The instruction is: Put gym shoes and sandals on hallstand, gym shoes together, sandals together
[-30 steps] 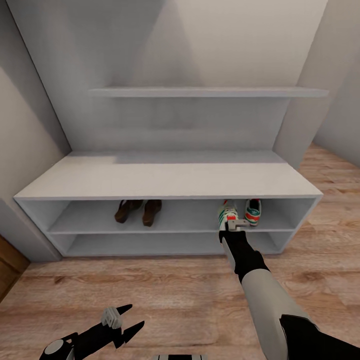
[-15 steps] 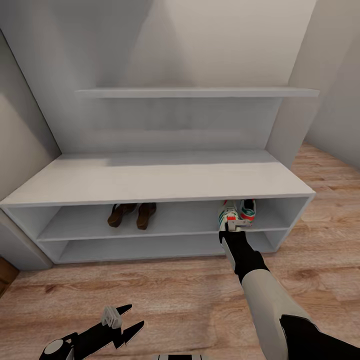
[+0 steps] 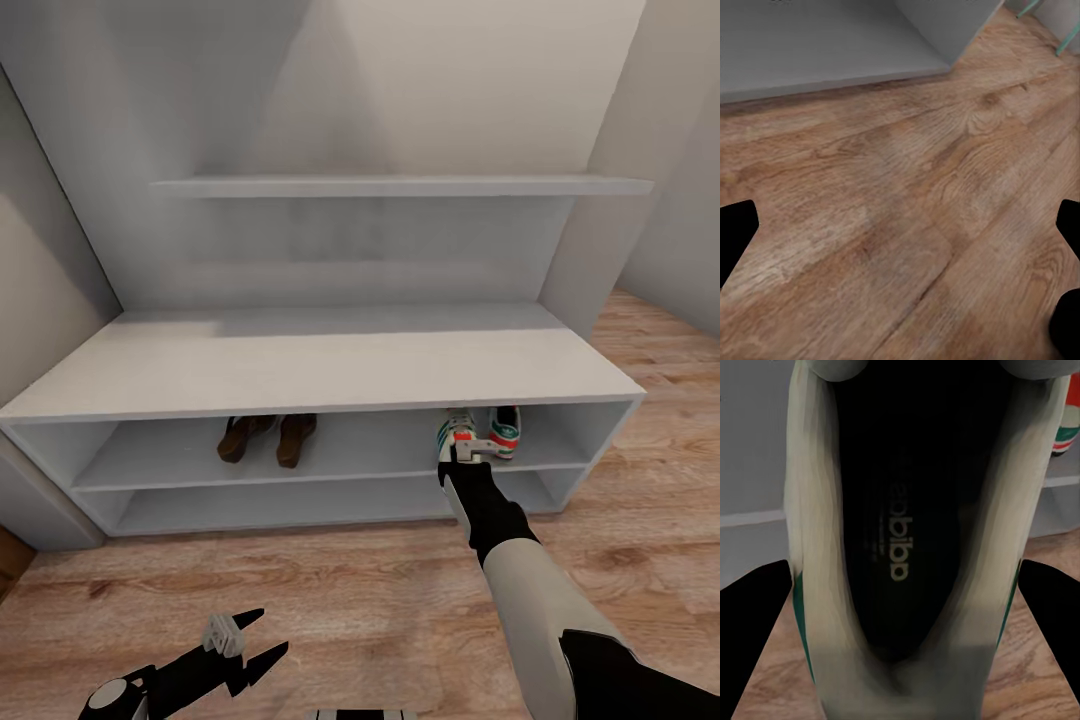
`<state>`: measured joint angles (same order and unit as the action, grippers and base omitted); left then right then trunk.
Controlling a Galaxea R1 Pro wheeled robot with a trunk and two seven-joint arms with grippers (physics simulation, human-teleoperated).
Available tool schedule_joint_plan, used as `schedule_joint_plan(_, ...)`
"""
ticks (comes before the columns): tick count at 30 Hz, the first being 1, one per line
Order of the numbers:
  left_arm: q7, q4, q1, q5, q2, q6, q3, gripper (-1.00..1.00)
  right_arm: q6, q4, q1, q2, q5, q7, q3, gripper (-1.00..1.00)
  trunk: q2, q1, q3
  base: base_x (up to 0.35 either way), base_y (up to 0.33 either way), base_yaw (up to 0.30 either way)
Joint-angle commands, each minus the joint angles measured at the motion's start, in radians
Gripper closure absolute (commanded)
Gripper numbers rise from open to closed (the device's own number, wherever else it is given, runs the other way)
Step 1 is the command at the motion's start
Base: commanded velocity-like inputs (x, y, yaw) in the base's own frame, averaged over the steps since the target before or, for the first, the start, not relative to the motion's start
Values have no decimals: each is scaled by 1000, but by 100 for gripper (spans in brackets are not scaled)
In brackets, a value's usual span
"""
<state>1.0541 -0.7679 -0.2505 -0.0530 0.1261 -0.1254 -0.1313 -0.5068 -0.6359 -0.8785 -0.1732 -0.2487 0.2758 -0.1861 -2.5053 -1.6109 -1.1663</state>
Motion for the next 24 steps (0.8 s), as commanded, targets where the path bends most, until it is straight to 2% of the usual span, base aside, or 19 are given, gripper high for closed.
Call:
schedule_joint_plan(1, 3, 1, -1, -1, 0, -6, -1, -100, -6, -2, -1, -1, -9, -1, -4, 100, 0, 0, -1, 116, 1, 0)
schedule_joint_plan(8, 0, 1, -1, -1, 0, -5, -2, -100, -6, -3, -1, -1, -9, -1, -4, 100, 0, 0, -1, 189, 0, 0)
schedule_joint_plan(19, 2, 1, -1, -1, 0, -5, -1, -100, -6, -5, -1, -1, -10, -1, -4, 100, 0, 0, -1, 35, 0, 0)
schedule_joint_plan(24, 0, 1, -1, -1, 0, -5, -1, -100, -6, -7, -1, -1, -10, -1, -4, 100, 0, 0, -1, 214, 0, 0)
